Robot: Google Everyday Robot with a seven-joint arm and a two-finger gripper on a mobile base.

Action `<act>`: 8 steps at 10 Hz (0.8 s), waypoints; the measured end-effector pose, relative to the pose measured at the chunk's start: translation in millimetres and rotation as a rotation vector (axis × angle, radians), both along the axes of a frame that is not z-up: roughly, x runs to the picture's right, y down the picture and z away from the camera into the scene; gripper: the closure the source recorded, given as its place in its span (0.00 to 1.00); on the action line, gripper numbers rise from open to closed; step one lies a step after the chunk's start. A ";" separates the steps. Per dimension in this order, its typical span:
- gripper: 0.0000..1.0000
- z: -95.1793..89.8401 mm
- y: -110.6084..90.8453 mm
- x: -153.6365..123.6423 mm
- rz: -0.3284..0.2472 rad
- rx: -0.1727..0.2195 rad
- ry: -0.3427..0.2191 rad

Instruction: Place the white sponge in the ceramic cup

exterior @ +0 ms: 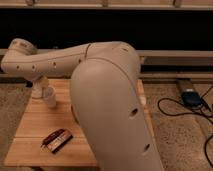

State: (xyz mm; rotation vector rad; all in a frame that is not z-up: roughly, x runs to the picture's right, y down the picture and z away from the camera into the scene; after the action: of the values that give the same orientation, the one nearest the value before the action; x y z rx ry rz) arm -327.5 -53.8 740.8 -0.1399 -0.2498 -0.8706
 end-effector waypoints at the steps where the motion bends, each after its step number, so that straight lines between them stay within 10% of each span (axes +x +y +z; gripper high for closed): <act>1: 1.00 8.2 -7.4 6.1 0.002 0.009 0.011; 8: 1.00 55.0 -14.6 1.2 -0.044 0.065 0.015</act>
State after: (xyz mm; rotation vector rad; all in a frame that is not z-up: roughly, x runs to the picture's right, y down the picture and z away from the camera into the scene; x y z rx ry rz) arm -326.3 -68.4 795.9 -0.0914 -0.2047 -0.9203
